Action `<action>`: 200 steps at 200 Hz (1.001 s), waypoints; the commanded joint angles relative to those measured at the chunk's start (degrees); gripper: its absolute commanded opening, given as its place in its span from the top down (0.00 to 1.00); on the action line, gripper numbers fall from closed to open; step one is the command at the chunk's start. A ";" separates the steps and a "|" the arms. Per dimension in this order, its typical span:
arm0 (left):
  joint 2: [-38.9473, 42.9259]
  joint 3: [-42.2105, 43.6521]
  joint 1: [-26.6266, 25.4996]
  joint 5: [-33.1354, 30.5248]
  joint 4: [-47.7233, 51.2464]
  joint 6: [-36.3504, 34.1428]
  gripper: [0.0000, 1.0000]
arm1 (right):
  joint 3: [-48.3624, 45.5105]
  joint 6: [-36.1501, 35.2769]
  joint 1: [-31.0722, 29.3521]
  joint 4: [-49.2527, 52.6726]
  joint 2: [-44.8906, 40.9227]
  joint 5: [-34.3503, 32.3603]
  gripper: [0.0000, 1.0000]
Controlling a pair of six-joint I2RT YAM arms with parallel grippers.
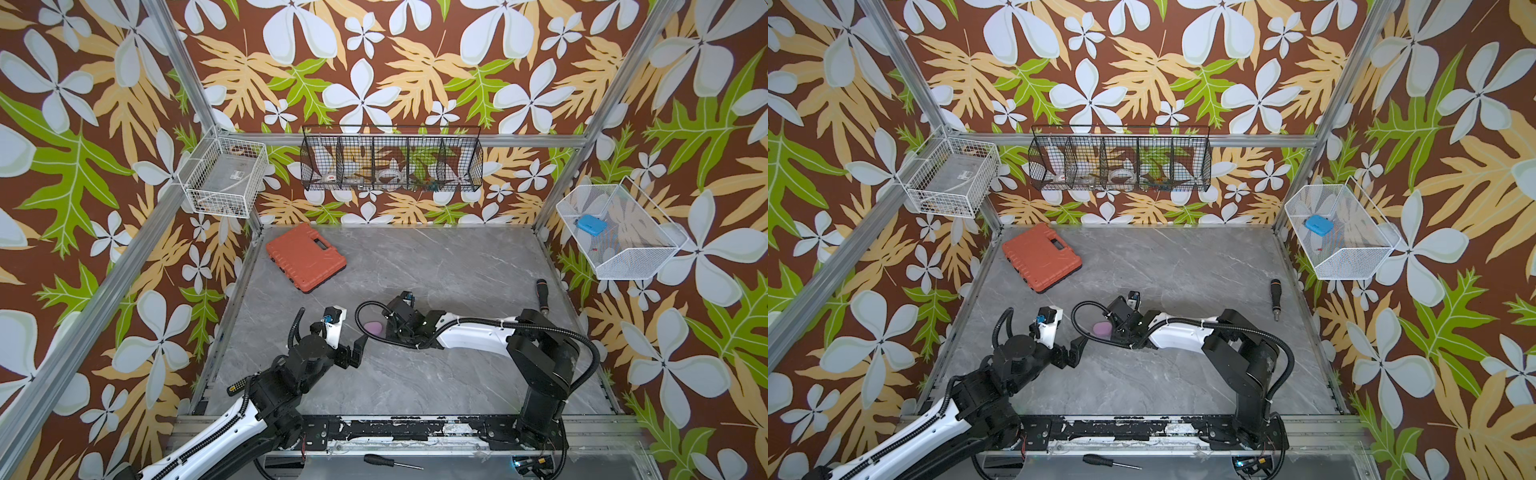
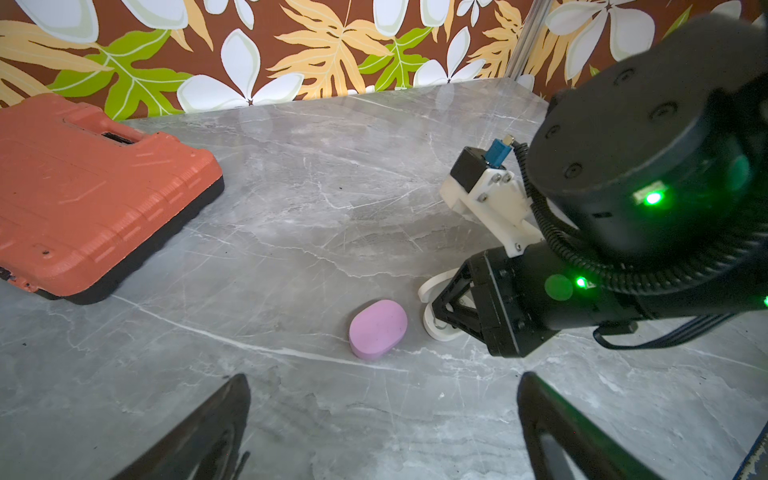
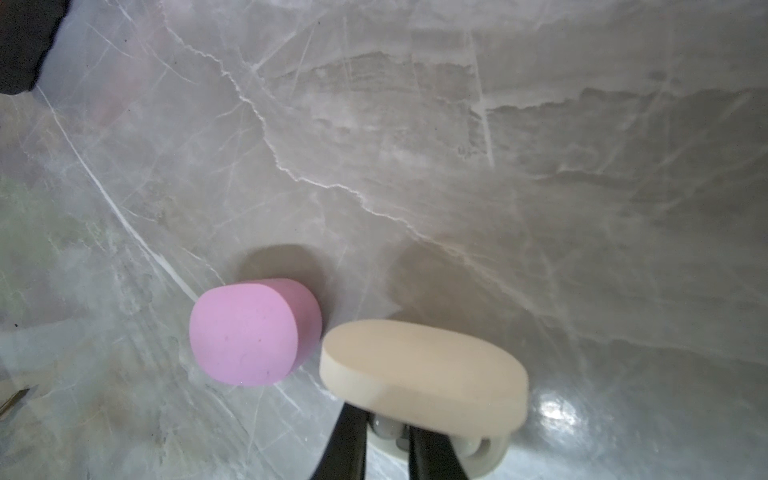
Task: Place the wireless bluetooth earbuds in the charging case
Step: 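Lower the earbud into the case slot with the right gripper and release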
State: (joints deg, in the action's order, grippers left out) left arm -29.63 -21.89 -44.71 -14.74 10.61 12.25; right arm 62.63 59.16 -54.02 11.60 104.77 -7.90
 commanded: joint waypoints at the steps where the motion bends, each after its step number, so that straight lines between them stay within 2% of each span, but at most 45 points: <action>1: 0.06 -0.01 0.15 0.11 -1.12 -0.29 0.00 | 0.21 0.17 -0.11 -0.08 0.44 -0.80 0.84; 200: 0.21 0.08 0.24 0.33 -1.21 -0.30 0.00 | -1.93 1.14 -0.38 -0.43 -0.38 -0.88 0.83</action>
State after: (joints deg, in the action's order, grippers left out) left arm -29.45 -21.80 -44.69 -14.52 10.57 12.25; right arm 61.12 59.68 -54.35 8.67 104.57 -8.03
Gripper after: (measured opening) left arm 0.999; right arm 0.168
